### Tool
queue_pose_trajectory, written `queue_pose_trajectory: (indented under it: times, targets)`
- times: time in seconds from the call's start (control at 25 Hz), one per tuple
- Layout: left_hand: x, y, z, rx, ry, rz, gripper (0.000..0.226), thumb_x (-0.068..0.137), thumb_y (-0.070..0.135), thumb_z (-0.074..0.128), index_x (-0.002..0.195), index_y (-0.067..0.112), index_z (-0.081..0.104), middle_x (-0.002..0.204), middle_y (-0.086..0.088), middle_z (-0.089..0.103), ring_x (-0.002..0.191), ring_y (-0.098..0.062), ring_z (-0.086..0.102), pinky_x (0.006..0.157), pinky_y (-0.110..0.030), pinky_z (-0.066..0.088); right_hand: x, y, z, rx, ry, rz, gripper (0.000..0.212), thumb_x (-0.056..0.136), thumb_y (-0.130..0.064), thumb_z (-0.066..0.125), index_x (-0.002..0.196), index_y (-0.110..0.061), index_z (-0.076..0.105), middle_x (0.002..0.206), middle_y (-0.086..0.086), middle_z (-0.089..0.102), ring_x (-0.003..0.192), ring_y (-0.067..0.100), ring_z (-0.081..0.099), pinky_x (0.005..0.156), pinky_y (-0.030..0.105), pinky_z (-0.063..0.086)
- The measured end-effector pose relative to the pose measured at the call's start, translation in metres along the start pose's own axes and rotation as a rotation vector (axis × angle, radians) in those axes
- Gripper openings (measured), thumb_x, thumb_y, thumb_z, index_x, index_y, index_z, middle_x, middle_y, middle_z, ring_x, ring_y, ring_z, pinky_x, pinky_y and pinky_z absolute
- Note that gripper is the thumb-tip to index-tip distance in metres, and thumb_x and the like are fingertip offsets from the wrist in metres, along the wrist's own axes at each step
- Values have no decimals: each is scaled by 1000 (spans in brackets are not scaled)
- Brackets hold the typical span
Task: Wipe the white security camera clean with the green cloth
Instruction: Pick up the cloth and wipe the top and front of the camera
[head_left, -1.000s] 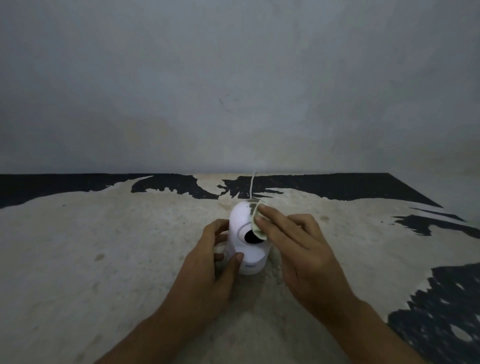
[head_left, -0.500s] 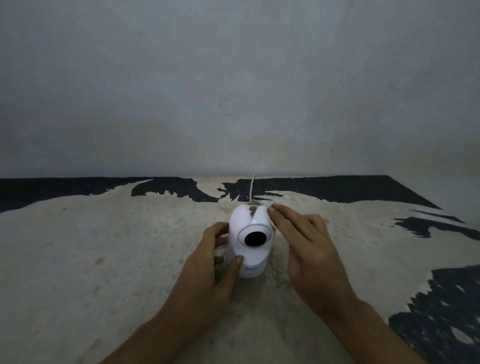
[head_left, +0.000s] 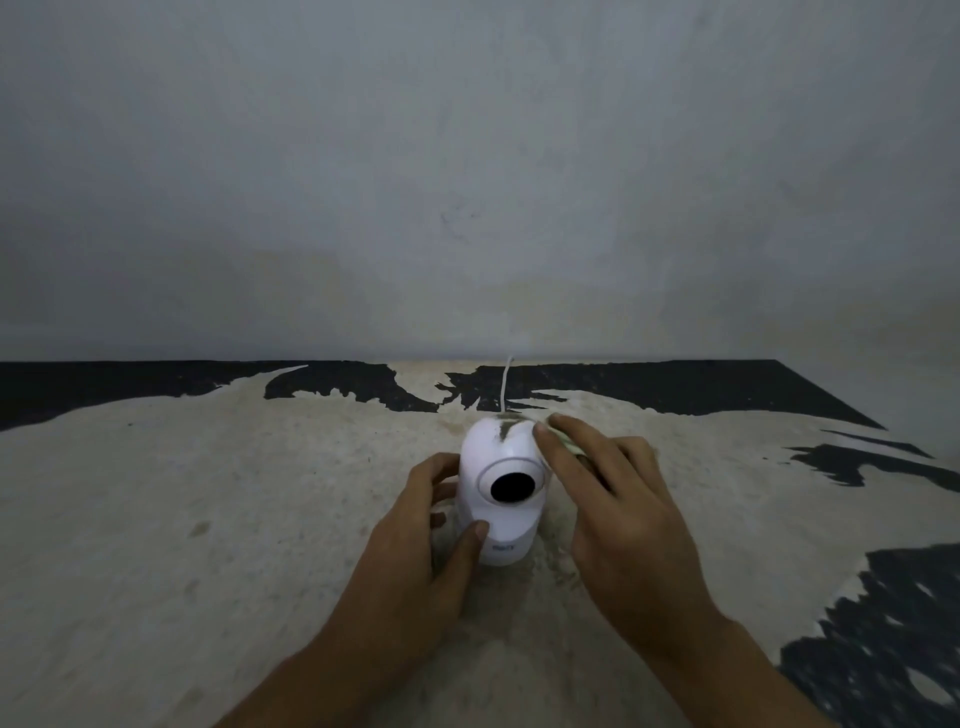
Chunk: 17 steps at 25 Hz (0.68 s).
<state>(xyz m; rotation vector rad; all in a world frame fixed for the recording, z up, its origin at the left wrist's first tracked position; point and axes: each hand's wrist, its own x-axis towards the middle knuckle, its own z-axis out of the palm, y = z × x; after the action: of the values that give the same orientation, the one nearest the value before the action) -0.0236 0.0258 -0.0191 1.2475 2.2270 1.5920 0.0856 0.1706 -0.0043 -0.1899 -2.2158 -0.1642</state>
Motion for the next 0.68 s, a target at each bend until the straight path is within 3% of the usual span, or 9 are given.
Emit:
queue_pose_trajectory:
  times: [0.08, 0.2, 0.28, 0.36, 0.44, 0.52, 0.6, 0.68]
  targets:
    - [-1, 1, 0, 13, 10, -12, 50, 77, 50, 51, 119, 45, 25, 116, 26, 43, 103, 5, 45, 89, -14, 37, 0, -9, -2, 23, 18, -34, 53, 104, -21, 14, 123, -4, 60, 124, 17, 65, 103, 25, 52, 83, 35, 55]
    - [-6, -2, -2, 7, 25, 47, 48, 85, 30, 59, 119, 49, 30, 121, 26, 46, 106, 8, 48, 84, -4, 39, 0, -26, -2, 32, 13, -185, 33, 100, -21, 34, 124, -10, 55, 119, 14, 68, 101, 23, 51, 79, 34, 57]
    - [-6, -3, -1, 17, 34, 64, 50, 87, 24, 59, 124, 45, 34, 125, 20, 49, 113, 5, 46, 91, -6, 40, 0, -28, 1, 34, -6, -234, 32, 100, -24, 37, 125, -12, 50, 121, 13, 67, 103, 24, 51, 79, 35, 57]
    - [-1, -2, 0, 52, 20, -45, 50, 86, 31, 59, 128, 36, 33, 126, 18, 48, 110, 2, 49, 95, -14, 41, 1, -21, 3, 25, -13, -208, 42, 104, -25, 25, 123, -9, 58, 123, 13, 67, 102, 24, 51, 78, 35, 56]
    - [1, -1, 2, 33, 12, -34, 47, 80, 44, 56, 118, 45, 28, 113, 30, 44, 96, 14, 46, 84, -5, 38, 1, -10, 1, 7, -18, -145, 45, 104, -22, 22, 122, -6, 61, 124, 14, 66, 100, 24, 53, 78, 34, 56]
    - [1, 1, 1, 3, 0, -8, 45, 73, 51, 50, 112, 49, 26, 110, 32, 43, 94, 18, 44, 80, -3, 37, -1, 2, -1, -23, -21, -66, 43, 102, -15, 24, 124, -4, 60, 124, 15, 65, 100, 27, 56, 79, 38, 56]
    - [-1, -1, 0, -23, 8, -11, 49, 74, 49, 51, 118, 43, 29, 116, 24, 48, 102, 9, 48, 88, -12, 40, -1, 5, -4, -30, -1, -16, 39, 97, -10, 32, 123, -3, 60, 123, 16, 65, 100, 29, 55, 79, 43, 56]
    - [0, -1, 1, -14, 24, -35, 48, 80, 43, 56, 119, 42, 28, 114, 26, 46, 99, 8, 47, 85, -11, 38, -2, -4, -5, 14, 27, -42, 45, 103, -16, 23, 120, -3, 62, 122, 15, 66, 101, 25, 53, 82, 36, 55]
